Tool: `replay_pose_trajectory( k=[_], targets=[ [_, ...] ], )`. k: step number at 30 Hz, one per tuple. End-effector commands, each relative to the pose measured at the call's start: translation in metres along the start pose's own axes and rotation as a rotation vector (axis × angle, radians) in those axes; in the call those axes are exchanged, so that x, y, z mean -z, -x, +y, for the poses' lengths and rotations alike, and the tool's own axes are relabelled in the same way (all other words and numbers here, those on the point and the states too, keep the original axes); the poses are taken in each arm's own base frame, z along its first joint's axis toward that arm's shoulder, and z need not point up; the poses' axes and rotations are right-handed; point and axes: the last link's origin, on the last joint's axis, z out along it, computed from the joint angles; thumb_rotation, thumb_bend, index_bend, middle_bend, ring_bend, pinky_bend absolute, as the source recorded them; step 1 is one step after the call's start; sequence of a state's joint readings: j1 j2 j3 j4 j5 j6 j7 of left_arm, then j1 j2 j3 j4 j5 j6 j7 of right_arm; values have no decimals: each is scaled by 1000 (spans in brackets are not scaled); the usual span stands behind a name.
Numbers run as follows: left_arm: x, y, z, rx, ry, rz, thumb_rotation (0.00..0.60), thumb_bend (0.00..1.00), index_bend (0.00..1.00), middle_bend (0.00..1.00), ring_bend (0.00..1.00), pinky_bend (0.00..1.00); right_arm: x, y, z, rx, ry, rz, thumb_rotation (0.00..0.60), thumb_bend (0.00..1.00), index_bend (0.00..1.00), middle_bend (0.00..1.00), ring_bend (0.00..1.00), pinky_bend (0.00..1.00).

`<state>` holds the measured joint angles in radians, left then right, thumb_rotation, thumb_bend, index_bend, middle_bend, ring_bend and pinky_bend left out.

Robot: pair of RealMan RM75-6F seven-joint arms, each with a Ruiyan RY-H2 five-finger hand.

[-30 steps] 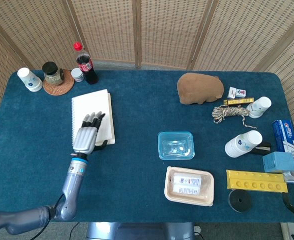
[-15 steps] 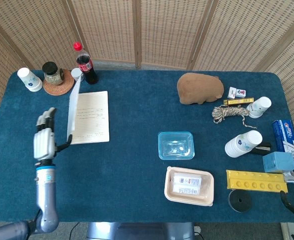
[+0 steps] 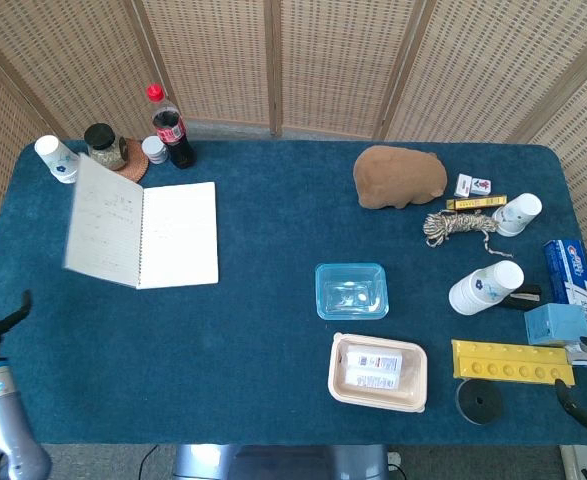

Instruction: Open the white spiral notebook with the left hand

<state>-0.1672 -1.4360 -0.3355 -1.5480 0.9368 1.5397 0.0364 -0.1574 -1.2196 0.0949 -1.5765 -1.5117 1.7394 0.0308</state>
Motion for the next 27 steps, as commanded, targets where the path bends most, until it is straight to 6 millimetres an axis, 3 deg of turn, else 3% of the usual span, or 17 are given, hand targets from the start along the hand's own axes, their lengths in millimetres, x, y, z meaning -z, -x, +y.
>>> replay_pose_trajectory(
  k=[1,5,12,27],
  targets=[
    [-4,-12,-22,-31,-57,1,600,284,0,55,0,19,0,0,-2,2,-7,-1,600,286,245,225,176,269],
    [-1,-21,-35,-64,-70,-36,600,284,0,50,0,19,1,1,-6,4,-13,-5,600,285,244,225,176,269],
    [13,-31,-36,-115,-10,-115,600,284,0,35,0,14,0,1,-10,13,-20,-14,600,285,244,225,176,269],
    [73,-50,-24,-335,382,-283,600,285,0,22,0,0,-22,14,-34,38,-85,-66,600,285,243,224,176,268]
  ],
)
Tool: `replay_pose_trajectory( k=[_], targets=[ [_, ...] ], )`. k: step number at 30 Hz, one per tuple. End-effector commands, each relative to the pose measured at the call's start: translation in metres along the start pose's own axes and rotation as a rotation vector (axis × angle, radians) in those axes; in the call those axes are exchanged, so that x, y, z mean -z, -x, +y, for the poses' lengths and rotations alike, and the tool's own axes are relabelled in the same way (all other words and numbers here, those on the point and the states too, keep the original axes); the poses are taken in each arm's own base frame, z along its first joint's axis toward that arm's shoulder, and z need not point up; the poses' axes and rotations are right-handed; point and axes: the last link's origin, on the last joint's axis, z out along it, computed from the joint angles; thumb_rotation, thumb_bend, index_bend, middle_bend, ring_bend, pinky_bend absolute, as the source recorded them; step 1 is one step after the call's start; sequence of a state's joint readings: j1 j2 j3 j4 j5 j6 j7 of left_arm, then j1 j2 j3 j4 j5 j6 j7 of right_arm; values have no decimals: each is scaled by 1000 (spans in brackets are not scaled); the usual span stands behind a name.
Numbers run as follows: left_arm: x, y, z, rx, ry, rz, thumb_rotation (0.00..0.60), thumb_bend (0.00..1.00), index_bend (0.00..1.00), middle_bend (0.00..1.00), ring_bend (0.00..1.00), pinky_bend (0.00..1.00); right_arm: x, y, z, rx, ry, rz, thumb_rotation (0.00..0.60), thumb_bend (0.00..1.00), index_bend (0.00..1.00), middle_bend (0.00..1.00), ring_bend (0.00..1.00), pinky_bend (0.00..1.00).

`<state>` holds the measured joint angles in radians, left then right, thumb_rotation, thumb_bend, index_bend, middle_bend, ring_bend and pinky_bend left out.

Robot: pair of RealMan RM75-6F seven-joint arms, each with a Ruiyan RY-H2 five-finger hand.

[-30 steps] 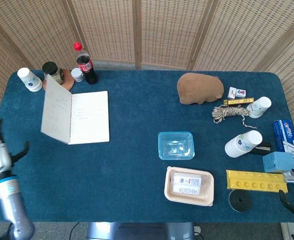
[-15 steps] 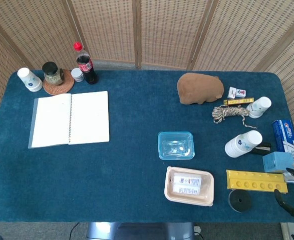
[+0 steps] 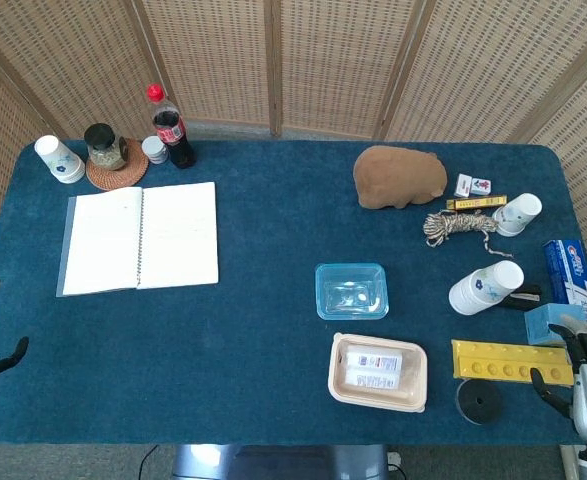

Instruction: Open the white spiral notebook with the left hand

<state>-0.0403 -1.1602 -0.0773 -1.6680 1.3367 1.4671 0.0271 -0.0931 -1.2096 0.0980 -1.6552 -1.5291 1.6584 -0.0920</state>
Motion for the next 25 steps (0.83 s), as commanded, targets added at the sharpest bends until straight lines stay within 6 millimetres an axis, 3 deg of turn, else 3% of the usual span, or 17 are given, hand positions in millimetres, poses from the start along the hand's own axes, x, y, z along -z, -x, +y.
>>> replay_pose_trajectory(
  k=[1,5,14,25],
  targets=[
    [25,-1,7,-44,87,-37,600,285,0,23,0,0,-6,4,-8,3,-17,-10,600,285,242,225,176,268],
    [47,7,9,-57,134,-96,600,285,0,26,0,0,-10,8,-17,21,-29,-25,600,286,239,224,168,269],
    [69,14,18,-71,174,-81,600,285,3,37,0,0,-13,13,-24,28,-42,-47,600,285,239,225,167,269],
    [63,21,35,-67,206,-100,600,285,5,37,0,0,-14,18,-21,28,-29,-71,600,285,239,225,167,269]
  ],
)
